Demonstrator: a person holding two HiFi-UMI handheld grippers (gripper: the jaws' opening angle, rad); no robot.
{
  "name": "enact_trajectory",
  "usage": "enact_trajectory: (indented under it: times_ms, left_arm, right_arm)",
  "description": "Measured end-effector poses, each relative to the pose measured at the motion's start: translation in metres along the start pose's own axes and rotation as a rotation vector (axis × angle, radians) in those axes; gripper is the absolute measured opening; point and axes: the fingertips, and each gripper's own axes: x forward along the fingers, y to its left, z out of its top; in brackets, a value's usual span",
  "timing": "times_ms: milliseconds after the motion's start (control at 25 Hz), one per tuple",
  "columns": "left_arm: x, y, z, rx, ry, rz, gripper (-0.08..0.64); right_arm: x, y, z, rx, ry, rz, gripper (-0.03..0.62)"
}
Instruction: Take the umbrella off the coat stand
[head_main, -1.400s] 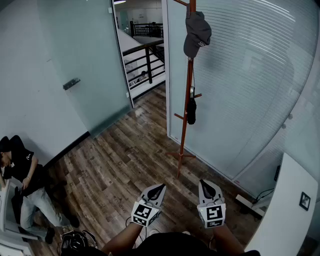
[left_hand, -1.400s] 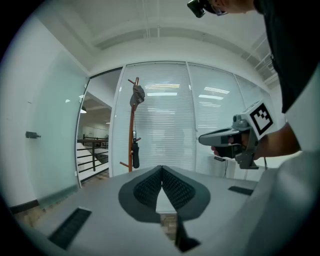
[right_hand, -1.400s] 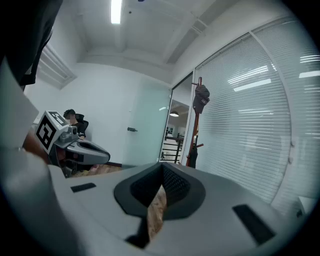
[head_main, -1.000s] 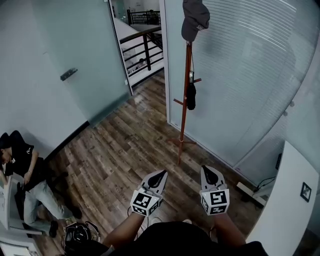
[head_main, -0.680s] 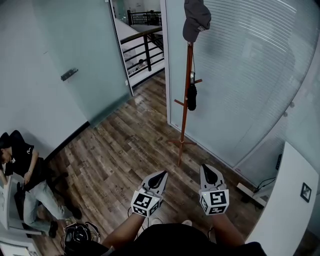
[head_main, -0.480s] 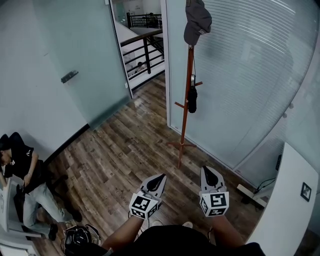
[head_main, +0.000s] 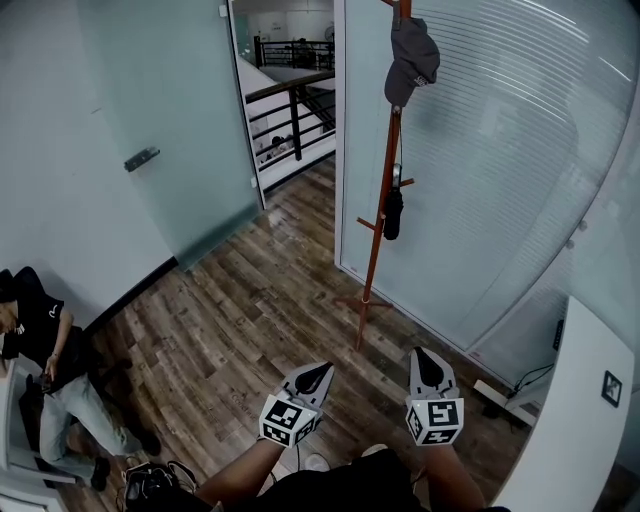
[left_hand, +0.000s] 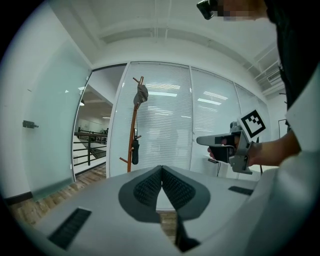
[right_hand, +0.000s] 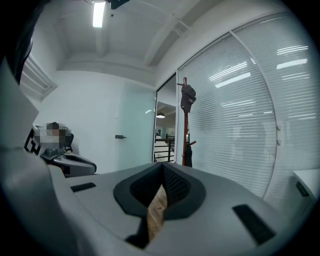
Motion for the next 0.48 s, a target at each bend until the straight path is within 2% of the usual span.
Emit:
enact_trajectory:
  times_ms: [120,200,320,480]
  left_arm:
    - [0.007,0.005,0.003,0.033,-0.004,-0.023,0.011]
    - [0.014,0.017,-0.004,0.056,0.02,-0.013,0.011]
    - [0.025,0.035,-0.014,0.025,0.056,0.02,0.011]
    - [0.047,0.051,-0.011,0.018,0.057,0.035,0.011]
  right_arm:
    - [0.007,-0.001,0.003,-0.021,0.002,0.006,0.006]
    - [0.016,-0.003,-0.001,-0.016,0.011,0.011,0.006]
    - [0.031,-0.011,-0.011,-0.007,0.035,0.018,0.006]
    - [0.061,-0.028,-0.016,0.02,0.041,0.016,0.006]
